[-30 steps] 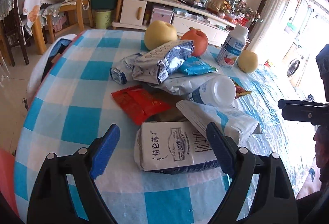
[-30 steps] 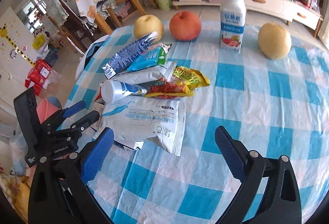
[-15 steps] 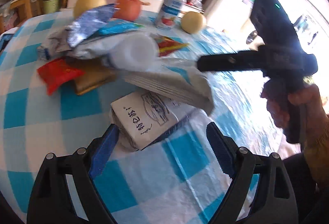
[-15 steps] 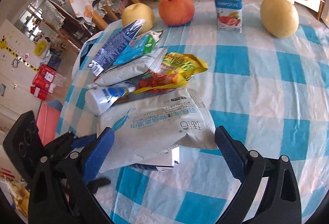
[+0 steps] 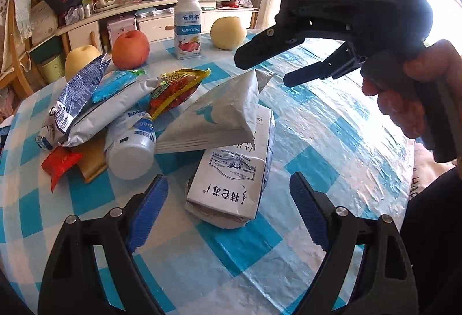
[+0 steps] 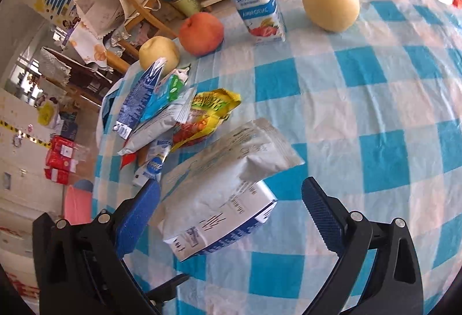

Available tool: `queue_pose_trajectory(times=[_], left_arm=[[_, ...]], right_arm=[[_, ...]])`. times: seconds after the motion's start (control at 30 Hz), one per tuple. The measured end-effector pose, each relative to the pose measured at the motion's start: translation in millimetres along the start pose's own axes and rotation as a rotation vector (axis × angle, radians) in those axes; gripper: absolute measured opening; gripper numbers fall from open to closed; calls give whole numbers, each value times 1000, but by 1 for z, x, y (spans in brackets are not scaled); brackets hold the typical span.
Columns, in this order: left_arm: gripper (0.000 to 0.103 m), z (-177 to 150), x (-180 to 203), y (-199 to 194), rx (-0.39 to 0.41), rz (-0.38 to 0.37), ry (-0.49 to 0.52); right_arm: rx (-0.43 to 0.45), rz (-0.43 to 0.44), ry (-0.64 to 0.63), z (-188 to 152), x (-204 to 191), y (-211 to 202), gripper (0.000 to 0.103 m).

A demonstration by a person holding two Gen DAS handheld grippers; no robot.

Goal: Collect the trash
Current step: 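Grasp the white milk carton with the left tool while the right tool grasps the white pouch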

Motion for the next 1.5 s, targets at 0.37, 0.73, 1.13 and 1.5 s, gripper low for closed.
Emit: queue_pose_trajectory(times=[0.37, 0.73, 1.13, 1.5], left_arm=[[85, 1, 21, 45, -50, 77, 86], [73, 1, 24, 50, -30, 121, 106], [63, -8, 34, 38, -20, 104, 123], [62, -8, 28, 23, 3, 51, 64]], right_arm=[[-25, 72, 130, -1, 5, 24, 82], [-17, 92, 164, 4, 14, 50, 75], [22, 85, 87, 7, 5, 43, 35], [109, 83, 26, 12, -7, 14, 26]])
Point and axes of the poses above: each gripper's, at about its wrist camera, not at the fingertips, and y roughly the way its jaws point, x to its right, z to its top, the point moved 2 cm from there along y, roughly the way its jaws point, and after that the axes turned 10 degrees about x, right-handed, at the moved point
